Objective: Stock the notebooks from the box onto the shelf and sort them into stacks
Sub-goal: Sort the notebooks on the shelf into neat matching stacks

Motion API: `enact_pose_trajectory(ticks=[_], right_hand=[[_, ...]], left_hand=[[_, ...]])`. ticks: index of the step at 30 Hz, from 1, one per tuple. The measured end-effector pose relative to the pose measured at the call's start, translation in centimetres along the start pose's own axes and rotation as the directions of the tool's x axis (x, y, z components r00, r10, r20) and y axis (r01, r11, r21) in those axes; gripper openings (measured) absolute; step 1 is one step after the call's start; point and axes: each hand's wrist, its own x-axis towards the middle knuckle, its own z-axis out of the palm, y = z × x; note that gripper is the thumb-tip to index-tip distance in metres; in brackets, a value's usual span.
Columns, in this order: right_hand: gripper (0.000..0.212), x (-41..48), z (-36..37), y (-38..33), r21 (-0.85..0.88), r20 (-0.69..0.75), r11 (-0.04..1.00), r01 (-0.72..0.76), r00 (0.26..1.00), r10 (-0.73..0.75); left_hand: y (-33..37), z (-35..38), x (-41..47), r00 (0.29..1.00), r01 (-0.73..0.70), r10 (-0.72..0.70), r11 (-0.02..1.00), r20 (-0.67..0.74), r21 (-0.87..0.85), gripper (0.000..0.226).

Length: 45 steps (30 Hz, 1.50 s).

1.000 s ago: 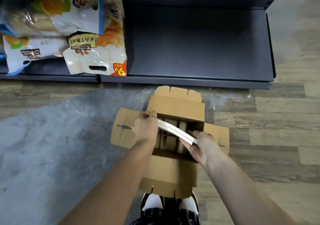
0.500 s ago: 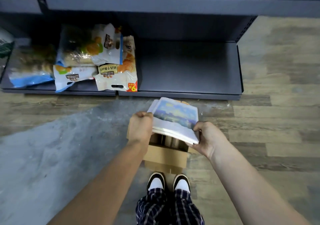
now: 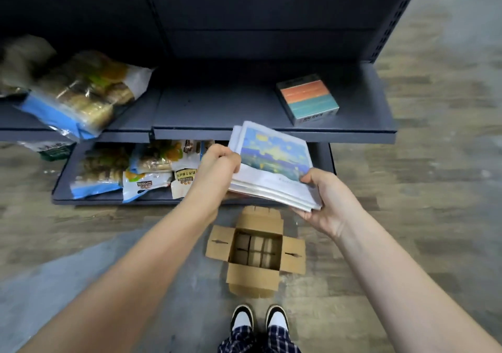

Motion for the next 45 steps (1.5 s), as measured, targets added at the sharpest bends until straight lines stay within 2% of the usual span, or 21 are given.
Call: enact_pose_trajectory(ticks=[4, 10, 17, 22, 27, 30, 34, 39, 43, 45], right_hand=[[0.019, -5.4, 2.0, -4.5, -0.072, 0.053, 0.987, 0.14, 0.989, -0.137], [0.029, -11.9, 5.2, -10.5, -0.065, 0.182, 0.922, 0.381, 0.913, -0.365], [0.032, -16.7, 8.9, -16.0, -0.127, 0.23, 0.834, 0.537, 0.834, -0.502], [0.037, -18.4, 11.4, -19.2, -0.107, 0.236, 0.803, 0.586, 0.8, -0.552], [0.029, -18.5, 12.8, -22.5, -0.149, 0.227, 0.771, 0.619, 0.78, -0.583], [0.021, -17.7, 13.2, -24.9, -0.161, 0.234, 0.757, 0.633, 0.77, -0.594], [0.03, -14.9, 13.2, -28.7, -0.212, 0.223, 0.716, 0.665, 0.746, -0.628], [0.024, -11.3, 12.9, -33.8, -0.239, 0.256, 0.698, 0.675, 0.737, -0.625], [0.022, -8.6, 13.0, -36.6, -0.292, 0.278, 0.684, 0.669, 0.743, -0.609], [0.021, -7.3, 13.2, -37.9, -0.323, 0.281, 0.664, 0.675, 0.738, -0.613]], left_hand=[[6.0, -0.5, -3.2, 0.995, -0.073, 0.076, 0.996, 0.063, -0.049, 0.034], [13.9, -1.6, -6.4, 0.971, -0.187, 0.199, 0.977, 0.135, -0.101, 0.055], [21.0, -2.0, -8.3, 0.941, -0.321, 0.331, 0.938, 0.064, -0.129, 0.027], [25.0, -2.6, -8.2, 0.915, -0.382, 0.396, 0.911, 0.07, -0.157, 0.026], [28.2, -2.1, -7.0, 0.905, -0.395, 0.417, 0.898, 0.088, -0.192, 0.022], [29.8, -1.1, -5.6, 0.902, -0.406, 0.424, 0.896, 0.079, -0.18, 0.02], [31.7, 1.0, -2.5, 0.896, -0.434, 0.441, 0.894, 0.043, -0.112, 0.02], [34.0, 4.4, 1.3, 0.899, -0.438, 0.436, 0.897, -0.037, -0.055, 0.044], [35.4, 6.1, 3.4, 0.893, -0.444, 0.441, 0.896, -0.093, -0.009, 0.035], [36.0, 6.8, 4.5, 0.878, -0.458, 0.462, 0.887, -0.128, 0.059, 0.022]])
